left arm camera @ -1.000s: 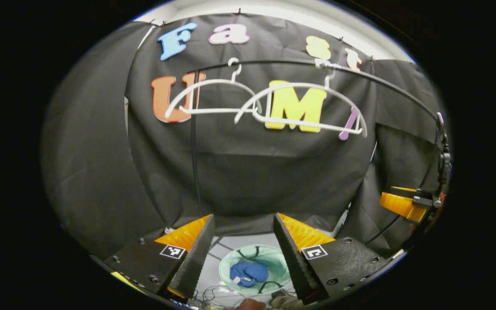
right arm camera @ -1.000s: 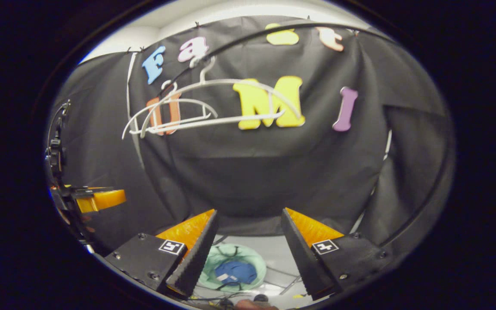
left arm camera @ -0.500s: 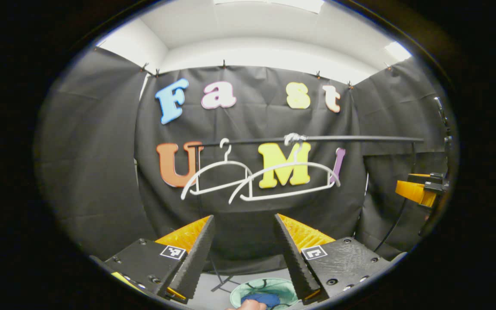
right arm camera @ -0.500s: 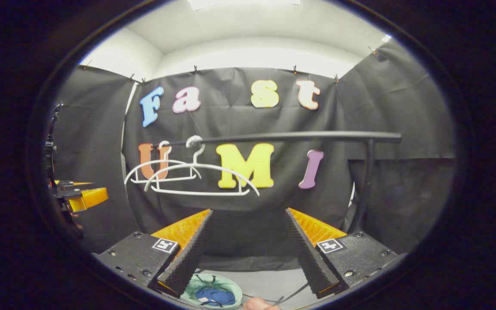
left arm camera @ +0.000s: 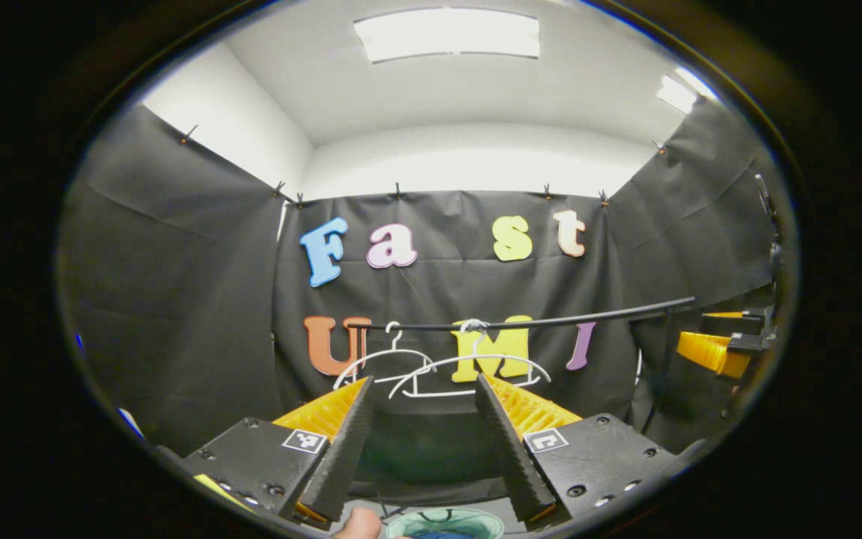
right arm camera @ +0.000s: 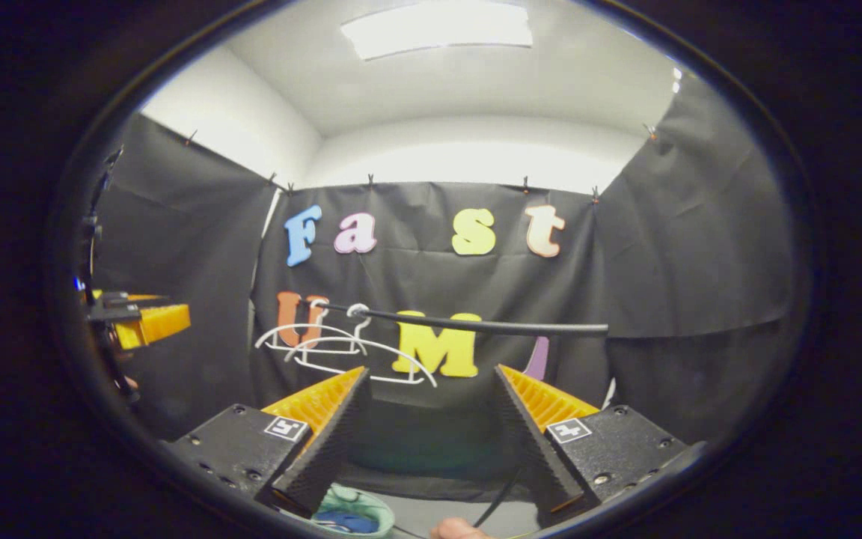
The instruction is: Grasp the clothes on the hanger with both hands and then place them into the laundry hamper below.
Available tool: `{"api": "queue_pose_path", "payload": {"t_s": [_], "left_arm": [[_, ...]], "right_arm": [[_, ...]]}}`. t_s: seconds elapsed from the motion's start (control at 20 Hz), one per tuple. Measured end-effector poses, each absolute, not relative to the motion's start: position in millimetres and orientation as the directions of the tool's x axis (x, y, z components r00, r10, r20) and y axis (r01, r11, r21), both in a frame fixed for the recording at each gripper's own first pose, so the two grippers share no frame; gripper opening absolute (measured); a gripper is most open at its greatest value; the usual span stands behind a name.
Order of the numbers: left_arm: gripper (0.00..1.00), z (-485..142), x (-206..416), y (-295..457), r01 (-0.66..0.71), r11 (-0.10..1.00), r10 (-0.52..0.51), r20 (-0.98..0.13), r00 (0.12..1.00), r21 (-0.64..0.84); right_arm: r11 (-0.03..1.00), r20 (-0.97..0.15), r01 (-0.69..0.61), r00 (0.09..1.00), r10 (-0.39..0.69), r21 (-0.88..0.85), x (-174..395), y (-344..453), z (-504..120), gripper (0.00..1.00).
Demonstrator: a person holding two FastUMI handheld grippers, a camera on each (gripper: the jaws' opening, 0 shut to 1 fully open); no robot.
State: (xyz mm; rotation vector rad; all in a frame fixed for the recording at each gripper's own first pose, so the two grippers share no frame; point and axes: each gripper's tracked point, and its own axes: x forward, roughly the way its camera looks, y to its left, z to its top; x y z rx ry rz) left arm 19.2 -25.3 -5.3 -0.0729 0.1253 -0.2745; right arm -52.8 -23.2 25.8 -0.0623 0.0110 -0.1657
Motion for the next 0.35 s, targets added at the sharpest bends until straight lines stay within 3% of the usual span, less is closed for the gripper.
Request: {"api": "queue_pose_path", "payload": {"t_s": [0.35], "left_arm": [[0.86, 45, -11, -2, 0.188, 0.982, -0.19, -0.086, 0.978, -0.035]], "right_arm": [[0.977, 0.036, 0.211, 0.977, -0.209, -0.038, -95, -75, 70, 1.0]]}}
